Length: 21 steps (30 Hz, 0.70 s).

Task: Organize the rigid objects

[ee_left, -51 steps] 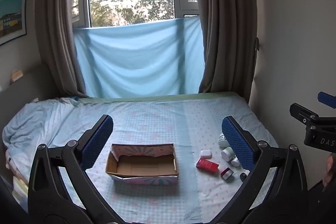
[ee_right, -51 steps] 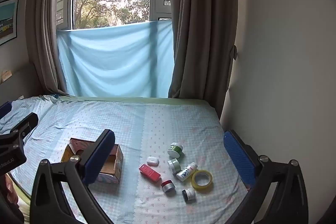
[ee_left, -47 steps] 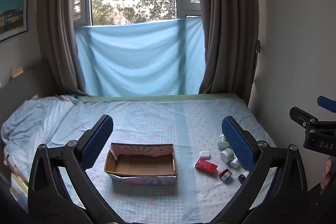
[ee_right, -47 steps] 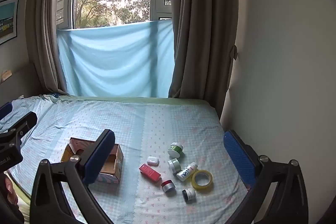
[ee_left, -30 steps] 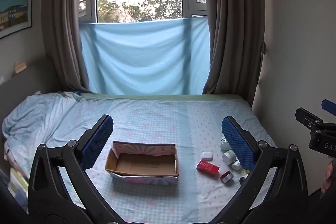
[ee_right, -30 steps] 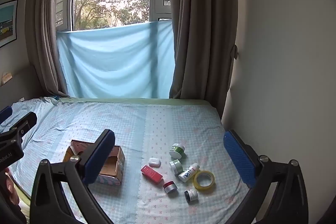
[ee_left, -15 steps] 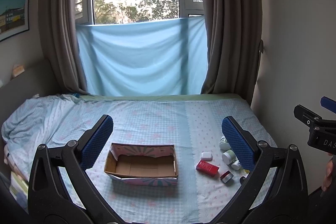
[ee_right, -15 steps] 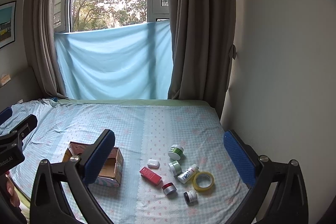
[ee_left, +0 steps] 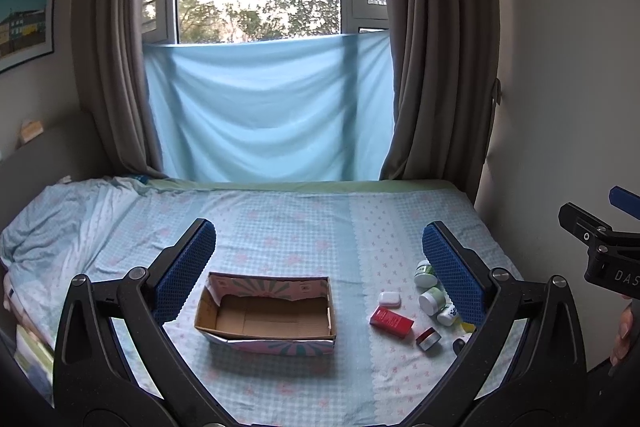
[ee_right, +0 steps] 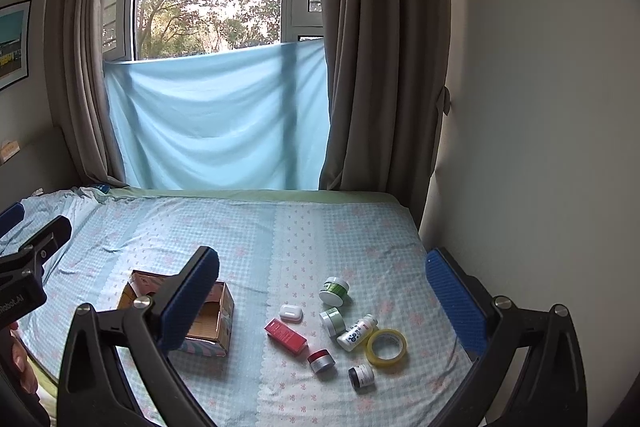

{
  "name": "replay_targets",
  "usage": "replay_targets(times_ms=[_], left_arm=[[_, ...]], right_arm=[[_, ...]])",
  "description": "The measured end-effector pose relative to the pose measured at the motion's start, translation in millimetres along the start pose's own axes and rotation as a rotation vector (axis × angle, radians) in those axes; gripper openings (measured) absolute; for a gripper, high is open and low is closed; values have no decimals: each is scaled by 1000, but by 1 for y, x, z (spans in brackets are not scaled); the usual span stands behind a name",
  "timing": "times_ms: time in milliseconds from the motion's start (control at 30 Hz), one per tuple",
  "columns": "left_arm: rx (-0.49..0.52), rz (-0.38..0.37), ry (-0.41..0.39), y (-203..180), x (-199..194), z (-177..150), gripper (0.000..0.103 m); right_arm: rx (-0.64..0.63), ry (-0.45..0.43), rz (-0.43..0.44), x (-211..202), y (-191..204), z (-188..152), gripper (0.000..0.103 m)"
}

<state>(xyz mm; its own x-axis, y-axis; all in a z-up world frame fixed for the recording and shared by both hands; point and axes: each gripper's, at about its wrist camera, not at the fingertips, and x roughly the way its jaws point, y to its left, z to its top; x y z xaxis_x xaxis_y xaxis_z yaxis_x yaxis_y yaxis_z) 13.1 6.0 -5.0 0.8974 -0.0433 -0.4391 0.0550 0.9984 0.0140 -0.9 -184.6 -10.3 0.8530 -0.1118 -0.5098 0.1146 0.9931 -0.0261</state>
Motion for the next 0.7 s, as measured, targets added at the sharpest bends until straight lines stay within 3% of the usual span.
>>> replay_targets(times_ms=[700], left_arm=[[13,1,-7,4,-2,0,103]], right_arm=[[-6,2,16,4,4,1,103]])
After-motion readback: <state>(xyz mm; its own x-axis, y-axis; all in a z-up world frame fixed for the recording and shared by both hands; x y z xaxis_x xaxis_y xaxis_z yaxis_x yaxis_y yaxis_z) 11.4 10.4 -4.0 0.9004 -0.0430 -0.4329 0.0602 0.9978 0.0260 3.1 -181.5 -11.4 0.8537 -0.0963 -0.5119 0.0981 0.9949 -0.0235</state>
